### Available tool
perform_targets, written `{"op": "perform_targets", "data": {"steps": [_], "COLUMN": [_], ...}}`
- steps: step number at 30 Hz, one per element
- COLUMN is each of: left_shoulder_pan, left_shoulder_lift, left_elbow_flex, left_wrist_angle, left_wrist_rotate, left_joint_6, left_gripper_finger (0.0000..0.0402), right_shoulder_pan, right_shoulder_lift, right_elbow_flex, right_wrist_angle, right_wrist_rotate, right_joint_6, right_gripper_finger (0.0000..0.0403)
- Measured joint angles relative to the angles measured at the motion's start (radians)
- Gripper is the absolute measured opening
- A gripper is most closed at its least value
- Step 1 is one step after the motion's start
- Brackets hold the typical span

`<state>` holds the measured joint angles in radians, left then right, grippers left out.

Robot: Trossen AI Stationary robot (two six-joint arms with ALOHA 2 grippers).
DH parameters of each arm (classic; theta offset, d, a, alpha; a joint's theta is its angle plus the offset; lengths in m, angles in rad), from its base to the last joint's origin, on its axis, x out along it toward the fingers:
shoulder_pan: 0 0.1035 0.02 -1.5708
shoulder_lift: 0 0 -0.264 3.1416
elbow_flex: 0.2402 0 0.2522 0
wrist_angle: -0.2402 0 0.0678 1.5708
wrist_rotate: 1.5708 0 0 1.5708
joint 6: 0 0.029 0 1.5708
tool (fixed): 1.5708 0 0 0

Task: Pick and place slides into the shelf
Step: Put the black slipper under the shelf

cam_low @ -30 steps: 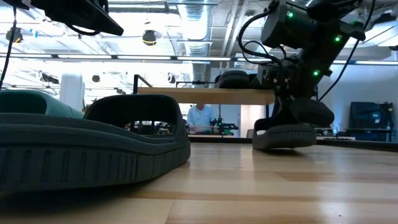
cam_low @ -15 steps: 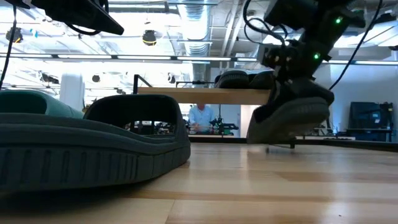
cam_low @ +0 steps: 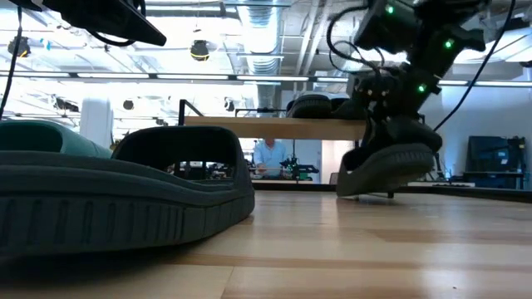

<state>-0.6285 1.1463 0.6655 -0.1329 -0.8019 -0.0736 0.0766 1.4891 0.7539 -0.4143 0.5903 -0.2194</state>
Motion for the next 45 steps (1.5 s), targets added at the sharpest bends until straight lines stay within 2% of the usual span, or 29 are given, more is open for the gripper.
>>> {"op": "perform_targets", "data": {"steps": [6, 20, 30, 40, 45], "left_shoulder_pan": [0.0, 0.001, 0.001, 0.001, 0.001], "left_shoulder_lift": [0.0, 0.0, 0.0, 0.0, 0.0], "left_elbow_flex": [0.0, 0.0, 0.0, 0.0, 0.0], "left_wrist_angle": [0.003, 0.015, 0.015, 0.015, 0.015], "left_wrist_rotate": [-0.017, -0.018, -0.018, -0.018, -0.018], "left_joint_6": [0.007, 0.016, 0.017, 0.017, 0.017], "left_gripper_finger": [0.0055, 0.0055, 0.0055, 0.0055, 0.0055], "right_shoulder_pan": [-0.007, -0.005, -0.004, 0.014, 0.025], "right_shoulder_lift": [-0.001, -0.001, 0.001, 0.002, 0.002], "right_elbow_flex": [-0.041, -0.042, -0.042, -0.044, -0.044], "right_wrist_angle": [0.077, 0.08, 0.076, 0.069, 0.069], "right_wrist_rotate": [0.008, -0.002, 0.014, 0.05, 0.068], "right_joint_6": [0.0, 0.008, 0.039, 0.051, 0.058], "right_gripper_finger": [0.0, 0.0, 0.0052, 0.0006, 0.0032]}}
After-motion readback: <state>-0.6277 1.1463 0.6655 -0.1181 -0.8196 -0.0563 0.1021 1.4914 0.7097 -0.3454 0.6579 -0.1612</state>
